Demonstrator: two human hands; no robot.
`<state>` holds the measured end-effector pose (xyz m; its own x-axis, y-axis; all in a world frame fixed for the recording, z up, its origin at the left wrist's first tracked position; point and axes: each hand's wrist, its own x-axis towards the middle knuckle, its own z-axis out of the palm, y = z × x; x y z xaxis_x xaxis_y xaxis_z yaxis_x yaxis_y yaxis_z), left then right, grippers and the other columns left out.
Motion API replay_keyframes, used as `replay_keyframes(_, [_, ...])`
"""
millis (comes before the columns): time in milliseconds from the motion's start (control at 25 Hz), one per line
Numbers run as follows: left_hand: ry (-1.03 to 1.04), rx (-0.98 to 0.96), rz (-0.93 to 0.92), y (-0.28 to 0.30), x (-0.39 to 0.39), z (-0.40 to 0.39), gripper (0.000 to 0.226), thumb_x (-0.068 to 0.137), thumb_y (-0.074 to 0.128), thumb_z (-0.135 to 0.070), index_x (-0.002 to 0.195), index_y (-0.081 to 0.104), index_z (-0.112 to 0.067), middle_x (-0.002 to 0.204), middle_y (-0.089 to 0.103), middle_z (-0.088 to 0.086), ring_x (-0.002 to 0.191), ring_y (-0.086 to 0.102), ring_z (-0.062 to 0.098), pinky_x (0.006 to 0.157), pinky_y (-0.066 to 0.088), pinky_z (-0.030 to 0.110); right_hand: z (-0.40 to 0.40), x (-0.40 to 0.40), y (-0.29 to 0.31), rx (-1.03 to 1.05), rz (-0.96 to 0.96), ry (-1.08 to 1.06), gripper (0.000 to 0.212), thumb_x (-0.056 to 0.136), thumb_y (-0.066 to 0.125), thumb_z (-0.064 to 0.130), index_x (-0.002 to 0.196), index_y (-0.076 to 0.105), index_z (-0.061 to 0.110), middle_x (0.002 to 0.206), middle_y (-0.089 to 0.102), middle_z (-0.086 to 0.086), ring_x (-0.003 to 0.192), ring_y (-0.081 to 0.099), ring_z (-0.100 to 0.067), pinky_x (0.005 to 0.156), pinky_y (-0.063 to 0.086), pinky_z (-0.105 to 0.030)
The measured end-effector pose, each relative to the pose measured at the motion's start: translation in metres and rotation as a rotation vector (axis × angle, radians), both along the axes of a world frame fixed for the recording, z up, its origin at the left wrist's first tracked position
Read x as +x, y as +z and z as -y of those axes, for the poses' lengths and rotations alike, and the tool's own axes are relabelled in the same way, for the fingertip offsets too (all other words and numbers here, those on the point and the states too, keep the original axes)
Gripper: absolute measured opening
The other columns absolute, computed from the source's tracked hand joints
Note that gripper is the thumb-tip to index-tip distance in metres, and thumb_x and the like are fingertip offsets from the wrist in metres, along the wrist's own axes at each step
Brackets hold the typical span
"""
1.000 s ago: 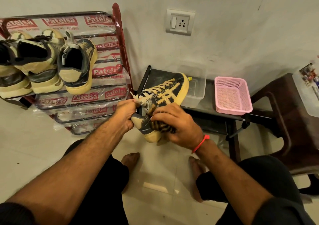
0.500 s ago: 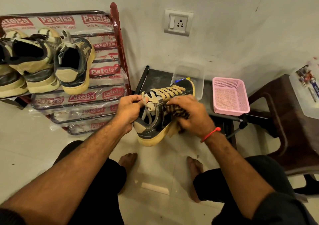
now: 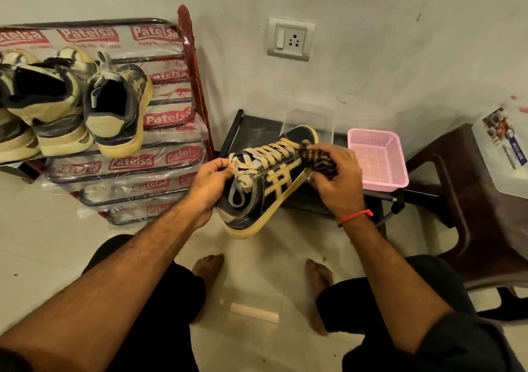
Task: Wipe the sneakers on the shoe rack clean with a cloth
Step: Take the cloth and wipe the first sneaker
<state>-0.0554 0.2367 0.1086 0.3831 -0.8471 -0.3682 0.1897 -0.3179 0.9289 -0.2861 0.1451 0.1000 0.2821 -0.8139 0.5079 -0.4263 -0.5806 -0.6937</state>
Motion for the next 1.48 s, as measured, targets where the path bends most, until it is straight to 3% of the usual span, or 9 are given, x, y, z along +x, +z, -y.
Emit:
replay_keyframes(240, [-0.039, -0.017, 0.014, 0.003, -0.017, 0.0, 0.021, 0.094, 0.068, -0.037, 0.092, 0.057, -0.019, 0.091, 0.068, 0.007, 0.087, 0.065, 0.025, 0.07, 0.053, 0.035, -0.011, 0.014, 0.0, 0.358, 0.486, -0.024, 0.041, 0.084, 0.056, -0.019, 0.118, 0.061, 0.003, 0.116, 0.063, -0.004, 0.108, 0.063, -0.005, 0.082, 0.055, -0.019])
replay_keyframes(400, [-0.053, 0.029, -0.083, 0.013, -0.015, 0.001, 0.057, 0.082, 0.076, -0.045, 0.123, 0.044, -0.02, 0.12, 0.067, 0.015, 0.103, 0.07, 0.034, 0.09, 0.058, 0.057, -0.014, 0.015, 0.0, 0.297, 0.451, 0.032, 0.045, 0.08, 0.054, -0.022, 0.115, 0.061, 0.006, 0.115, 0.064, -0.001, 0.111, 0.062, -0.008, 0.091, 0.054, -0.025])
replay_keyframes(560, [-0.261, 0.051, -0.422, 0.015, -0.023, -0.005, 0.069, 0.088, 0.061, -0.061, 0.136, 0.061, -0.011, 0.123, 0.07, 0.016, 0.109, 0.07, 0.032, 0.099, 0.053, 0.05, -0.026, 0.028, 0.002, 0.216, 0.426, 0.197, 0.048, 0.077, 0.055, -0.021, 0.115, 0.061, 0.008, 0.119, 0.063, -0.01, 0.118, 0.059, -0.025, 0.099, 0.052, -0.036])
replay_keyframes(720, [-0.216, -0.05, -0.166, 0.003, -0.027, -0.003, 0.103, 0.076, 0.081, -0.034, 0.157, 0.019, -0.044, 0.132, 0.065, 0.001, 0.112, 0.071, 0.019, 0.097, 0.057, 0.046, -0.029, 0.034, 0.0, 0.147, 0.366, 0.3, 0.05, 0.076, 0.055, -0.021, 0.115, 0.06, 0.01, 0.121, 0.062, -0.014, 0.123, 0.056, -0.029, 0.104, 0.048, -0.047])
replay_keyframes(880, [-0.276, -0.13, 0.198, 0.003, -0.029, 0.002, 0.122, 0.081, 0.085, -0.015, 0.159, -0.003, -0.048, 0.128, 0.06, -0.018, 0.112, 0.066, 0.002, 0.102, 0.054, 0.038, -0.024, 0.027, 0.003, -0.008, 0.165, 0.254, 0.047, 0.075, 0.057, -0.012, 0.116, 0.063, 0.011, 0.12, 0.063, -0.008, 0.122, 0.056, -0.025, 0.102, 0.048, -0.051])
replay_keyframes(1000, [-0.277, -0.142, 0.323, 0.005, -0.032, 0.005, 0.121, 0.083, 0.083, -0.015, 0.159, -0.007, -0.045, 0.121, 0.059, -0.024, 0.112, 0.063, -0.002, 0.104, 0.053, 0.039, -0.017, 0.027, 0.012, -0.143, -0.024, 0.182, 0.046, 0.077, 0.062, -0.004, 0.12, 0.064, 0.011, 0.121, 0.064, -0.005, 0.12, 0.054, -0.023, 0.102, 0.047, -0.048])
replay_keyframes(1160, [-0.265, -0.189, 0.433, 0.003, -0.019, 0.006, 0.121, 0.083, 0.083, -0.017, 0.161, -0.006, -0.039, 0.141, 0.056, -0.007, 0.125, 0.059, 0.006, 0.11, 0.049, 0.043, -0.027, 0.025, 0.012, -0.104, -0.229, 0.417, 0.043, 0.079, 0.068, 0.004, 0.121, 0.065, 0.013, 0.121, 0.065, -0.003, 0.117, 0.055, -0.019, 0.103, 0.047, -0.038])
replay_keyframes(1320, [-0.296, -0.201, 0.437, 0.008, -0.02, 0.009, 0.127, 0.068, 0.085, -0.036, 0.158, -0.004, -0.048, 0.142, 0.058, -0.007, 0.124, 0.061, 0.008, 0.107, 0.051, 0.044, -0.015, 0.018, 0.018, -0.249, -0.227, 0.312, 0.04, 0.079, 0.06, 0.01, 0.117, 0.067, 0.008, 0.12, 0.066, -0.006, 0.115, 0.057, -0.026, 0.101, 0.047, -0.039])
replay_keyframes(1480, [-0.328, -0.18, 0.538, 0.008, -0.016, 0.006, 0.126, 0.076, 0.087, -0.022, 0.161, -0.005, -0.041, 0.142, 0.056, -0.008, 0.125, 0.06, 0.008, 0.109, 0.05, 0.046, -0.028, 0.018, 0.02, -0.157, -0.286, 0.409, 0.038, 0.078, 0.058, 0.021, 0.112, 0.069, 0.012, 0.107, 0.07, -0.004, 0.102, 0.061, -0.021, 0.09, 0.053, -0.041])
